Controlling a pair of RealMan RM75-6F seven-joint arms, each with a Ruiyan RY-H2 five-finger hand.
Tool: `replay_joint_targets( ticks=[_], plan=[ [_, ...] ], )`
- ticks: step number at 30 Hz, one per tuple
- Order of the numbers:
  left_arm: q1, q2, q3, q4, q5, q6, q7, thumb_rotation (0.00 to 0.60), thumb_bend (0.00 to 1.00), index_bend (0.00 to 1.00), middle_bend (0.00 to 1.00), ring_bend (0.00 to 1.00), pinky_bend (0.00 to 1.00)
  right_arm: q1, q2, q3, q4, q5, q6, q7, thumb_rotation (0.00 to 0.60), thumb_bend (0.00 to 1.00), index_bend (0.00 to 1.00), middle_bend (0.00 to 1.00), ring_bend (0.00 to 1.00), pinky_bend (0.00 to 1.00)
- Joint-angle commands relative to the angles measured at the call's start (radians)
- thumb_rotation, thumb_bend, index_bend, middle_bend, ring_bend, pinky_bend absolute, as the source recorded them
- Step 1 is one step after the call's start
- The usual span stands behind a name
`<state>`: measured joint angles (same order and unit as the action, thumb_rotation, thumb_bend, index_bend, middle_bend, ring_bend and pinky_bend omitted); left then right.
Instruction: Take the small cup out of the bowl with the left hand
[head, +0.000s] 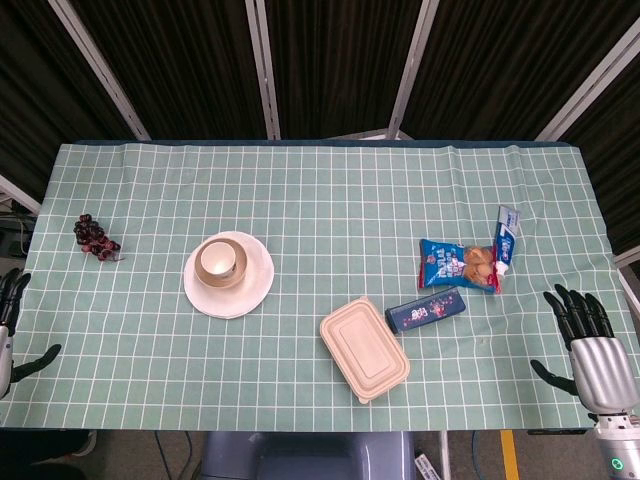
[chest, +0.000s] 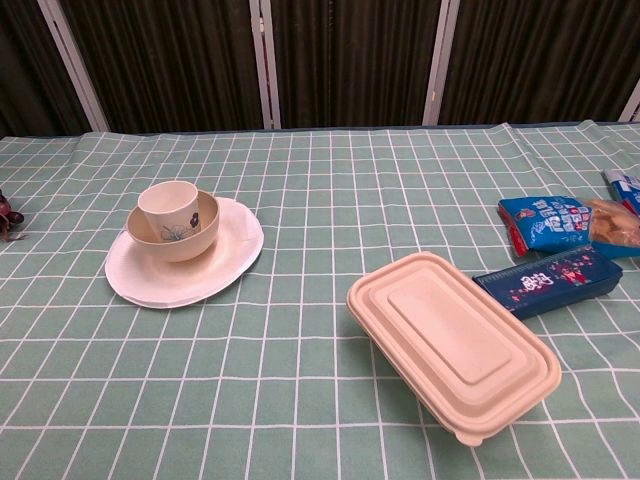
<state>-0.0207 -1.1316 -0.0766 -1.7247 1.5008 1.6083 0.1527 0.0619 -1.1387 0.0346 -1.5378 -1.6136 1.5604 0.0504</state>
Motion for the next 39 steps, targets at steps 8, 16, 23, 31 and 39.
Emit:
replay_joint_targets(
  ticks=[8,16,23,31,39],
  plan=[
    [-0.001,-0.002,0.002,0.002,0.002,-0.002,0.002,0.6,0.14,0.0,0.0,0.0,0.0,-0.001,0.001,-0.001,-0.001,-0.002,0.002,0.001,0.6,0.07,0.02,0.0,0.0,0.0],
    [-0.016,-0.008,-0.001,0.007,-0.001,-0.026,0.005,0.6,0.14,0.0,0.0,0.0,0.0,0.0,0.001,0.002,-0.006,0.004,-0.001,-0.002,0.6,0.07,0.02,0.0,0.0,0.0],
    [-0.066,-0.052,-0.023,0.023,-0.018,-0.083,0.05,0.6,0.14,0.28,0.0,0.0,0.0,-0.001,0.003,0.003,-0.012,0.001,0.005,0.004,0.6,0.07,0.02,0.0,0.0,0.0],
    [-0.265,-0.175,-0.135,0.102,-0.144,-0.305,0.163,0.6,0.24,0.41,0.0,0.0,0.0,-0.001,0.012,0.005,-0.017,0.003,0.006,0.024,0.6,0.07,0.02,0.0,0.0,0.0],
    [-0.411,-0.281,-0.19,0.182,-0.23,-0.44,0.249,0.6,0.29,0.42,0.0,0.0,0.0,-0.001,0.022,0.01,-0.017,0.013,0.003,0.054,0.6,0.07,0.02,0.0,0.0,0.0]
  ],
)
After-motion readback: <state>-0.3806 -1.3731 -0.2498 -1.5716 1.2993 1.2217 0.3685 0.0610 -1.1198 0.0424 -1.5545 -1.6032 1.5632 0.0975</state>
